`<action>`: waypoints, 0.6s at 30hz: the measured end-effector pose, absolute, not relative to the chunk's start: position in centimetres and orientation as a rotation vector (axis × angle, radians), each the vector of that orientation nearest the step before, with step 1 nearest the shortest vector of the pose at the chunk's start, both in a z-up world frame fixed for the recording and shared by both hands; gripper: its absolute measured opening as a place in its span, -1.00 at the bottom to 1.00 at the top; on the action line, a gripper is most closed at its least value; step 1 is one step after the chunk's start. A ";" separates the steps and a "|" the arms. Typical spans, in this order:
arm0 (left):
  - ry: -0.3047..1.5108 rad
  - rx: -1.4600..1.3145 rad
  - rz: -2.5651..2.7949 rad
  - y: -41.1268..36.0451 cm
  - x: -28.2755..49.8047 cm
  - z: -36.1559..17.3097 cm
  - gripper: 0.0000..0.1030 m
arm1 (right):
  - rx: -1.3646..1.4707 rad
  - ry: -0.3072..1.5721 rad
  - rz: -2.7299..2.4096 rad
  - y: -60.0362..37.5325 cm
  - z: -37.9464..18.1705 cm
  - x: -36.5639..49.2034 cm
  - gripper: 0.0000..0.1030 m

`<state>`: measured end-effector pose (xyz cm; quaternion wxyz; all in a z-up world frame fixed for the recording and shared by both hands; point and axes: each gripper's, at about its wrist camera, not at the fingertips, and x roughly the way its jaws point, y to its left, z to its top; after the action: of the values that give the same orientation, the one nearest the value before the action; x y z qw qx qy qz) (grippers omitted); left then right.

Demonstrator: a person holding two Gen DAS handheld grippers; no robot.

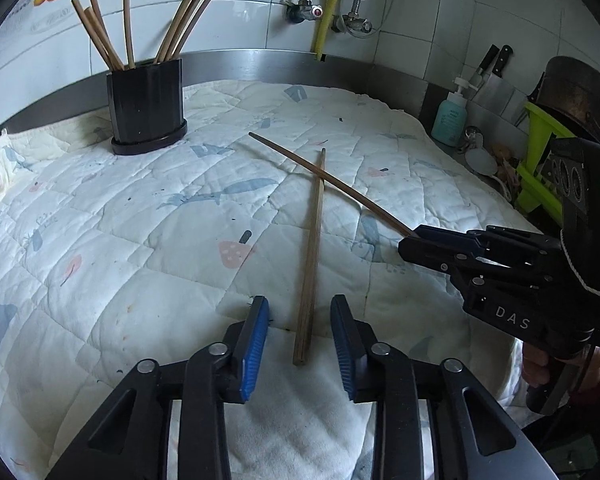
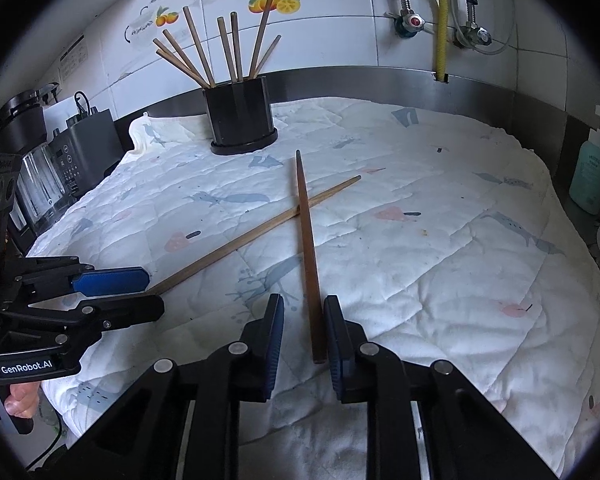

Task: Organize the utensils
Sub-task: 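Close the right tool on one chopstick while the left tool closes on the other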

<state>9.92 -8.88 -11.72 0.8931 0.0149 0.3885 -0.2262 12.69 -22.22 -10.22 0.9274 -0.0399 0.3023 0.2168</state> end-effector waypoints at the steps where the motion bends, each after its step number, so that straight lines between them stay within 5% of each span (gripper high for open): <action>1: 0.798 0.041 -0.462 -9.1 9.9 -11.8 -0.40 | -0.088 0.614 0.443 -22.2 -10.3 12.6 -0.54; 7: 0.760 0.123 -0.426 -10.4 9.3 -12.0 -0.80 | -0.116 0.579 0.421 -22.0 -10.5 12.4 -0.69; 18: 0.727 0.052 -0.445 -9.1 9.0 -9.8 -0.87 | -0.112 0.551 0.413 -22.4 -8.7 11.7 -0.82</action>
<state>9.01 -9.10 -9.80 0.9101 0.0250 0.3528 -0.2159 11.74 -22.40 -8.70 0.9398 -0.0547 0.2699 0.2023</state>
